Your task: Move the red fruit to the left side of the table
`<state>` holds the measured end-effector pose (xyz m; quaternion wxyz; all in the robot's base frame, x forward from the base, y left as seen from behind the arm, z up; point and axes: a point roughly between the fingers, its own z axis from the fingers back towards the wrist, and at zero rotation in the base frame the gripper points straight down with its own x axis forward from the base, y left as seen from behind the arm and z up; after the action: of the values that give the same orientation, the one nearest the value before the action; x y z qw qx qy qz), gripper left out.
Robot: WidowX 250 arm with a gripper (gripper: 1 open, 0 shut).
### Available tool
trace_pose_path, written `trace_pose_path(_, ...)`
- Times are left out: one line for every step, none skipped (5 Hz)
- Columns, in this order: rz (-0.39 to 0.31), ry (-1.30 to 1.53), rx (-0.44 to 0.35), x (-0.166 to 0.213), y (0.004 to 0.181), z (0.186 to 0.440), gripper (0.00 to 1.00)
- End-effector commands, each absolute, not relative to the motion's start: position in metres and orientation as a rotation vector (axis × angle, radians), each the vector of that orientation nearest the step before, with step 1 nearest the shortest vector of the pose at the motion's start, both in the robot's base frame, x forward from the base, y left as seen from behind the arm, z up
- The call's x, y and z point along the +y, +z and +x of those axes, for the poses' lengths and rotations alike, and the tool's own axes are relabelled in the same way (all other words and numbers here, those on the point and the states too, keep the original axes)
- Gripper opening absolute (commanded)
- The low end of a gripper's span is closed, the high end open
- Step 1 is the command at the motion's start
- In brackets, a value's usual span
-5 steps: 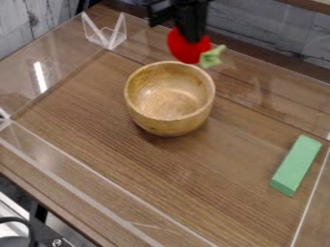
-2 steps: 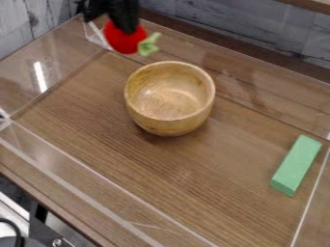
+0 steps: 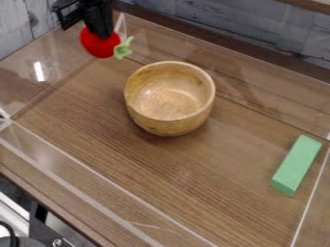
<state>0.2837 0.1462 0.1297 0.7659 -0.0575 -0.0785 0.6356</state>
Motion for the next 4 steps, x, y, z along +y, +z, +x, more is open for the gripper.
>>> trace_pose_path(-0.116,1.404,-0.231,0.164,0.134,0.289,0.0)
trace_pose_path(-0.102,1.422,-0.233,0.172,0.125,0.291,0.0)
trace_pose_path(-0.089,1.426,-0.24,0.177,0.116,0.295,0.0)
trace_pose_path(-0.079,1.425,-0.246,0.181,0.109,0.3,0.0)
